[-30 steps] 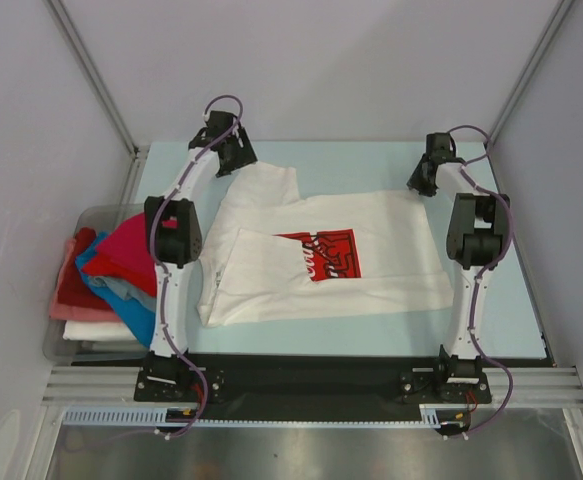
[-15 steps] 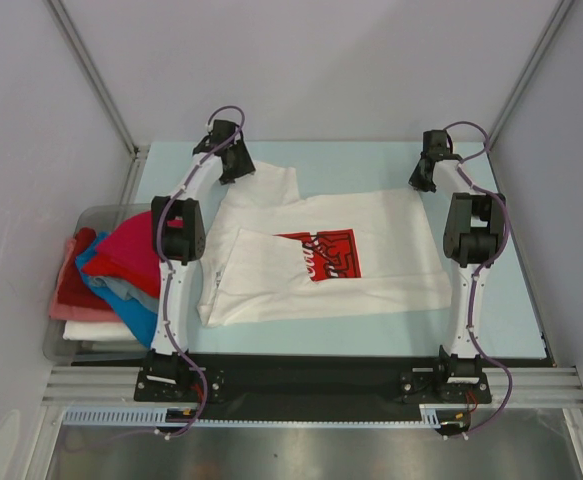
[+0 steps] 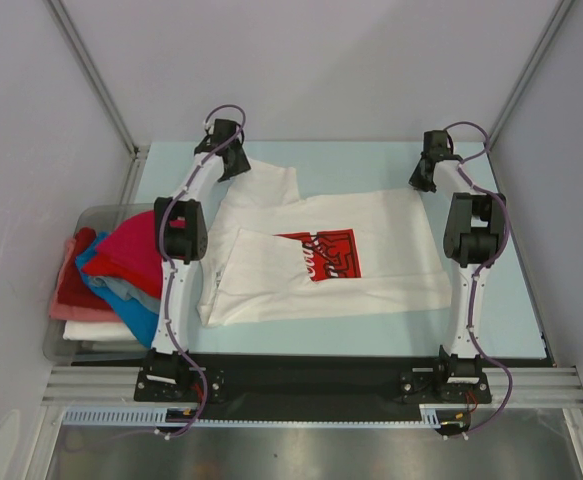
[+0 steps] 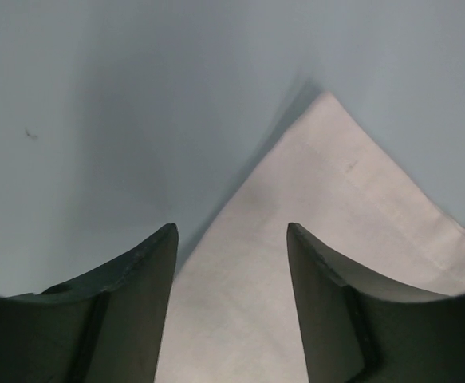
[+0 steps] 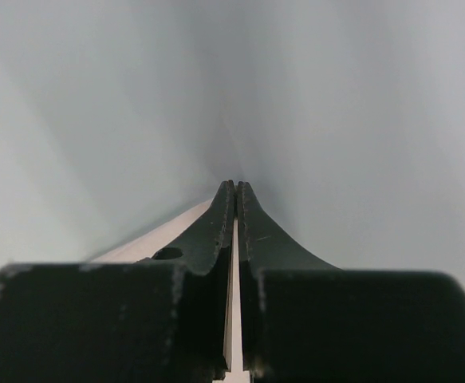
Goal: Fold and stack the t-shirts
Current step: Fold the tshirt
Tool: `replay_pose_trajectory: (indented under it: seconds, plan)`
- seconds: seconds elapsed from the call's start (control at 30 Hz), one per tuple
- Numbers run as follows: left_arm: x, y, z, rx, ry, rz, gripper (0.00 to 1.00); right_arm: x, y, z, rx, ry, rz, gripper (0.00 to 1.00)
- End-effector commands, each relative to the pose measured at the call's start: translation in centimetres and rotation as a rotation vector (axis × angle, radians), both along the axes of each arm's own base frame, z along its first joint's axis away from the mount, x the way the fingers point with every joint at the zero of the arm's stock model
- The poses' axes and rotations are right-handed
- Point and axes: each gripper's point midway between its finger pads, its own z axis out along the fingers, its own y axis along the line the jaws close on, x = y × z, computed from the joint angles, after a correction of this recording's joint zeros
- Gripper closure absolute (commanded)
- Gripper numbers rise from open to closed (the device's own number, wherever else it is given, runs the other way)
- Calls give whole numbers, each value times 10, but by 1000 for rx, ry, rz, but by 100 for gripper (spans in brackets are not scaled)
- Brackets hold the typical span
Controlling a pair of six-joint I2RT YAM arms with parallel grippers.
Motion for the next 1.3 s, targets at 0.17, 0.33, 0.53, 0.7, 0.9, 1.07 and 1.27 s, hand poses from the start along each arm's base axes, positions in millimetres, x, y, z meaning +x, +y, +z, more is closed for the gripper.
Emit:
replay_pose_trajectory:
  seconds: [0.17,0.33,0.53,0.7,0.9,1.07,1.27]
  plan:
    - [9,-3,5,5,-15,-33,45,5,3,38,5,-81,11,100]
    - [4,-4,-3,-24,15,-11,54,4,6,48,23,-99,13,100]
    - [6,-8,6,-39,-8,-45,96,3,3,59,26,-115,12,100]
    - [9,-13,31,-55,-82,-82,100,7,4,67,65,-137,22,100]
    - [-2,-10,92,-54,-195,-82,99,4,7,73,107,-145,25,100]
    - [-16,-10,109,-56,-226,-93,100,0,9,80,129,-156,22,100]
    - [-41,-17,124,-72,-265,-128,100,-13,17,91,180,-163,46,100]
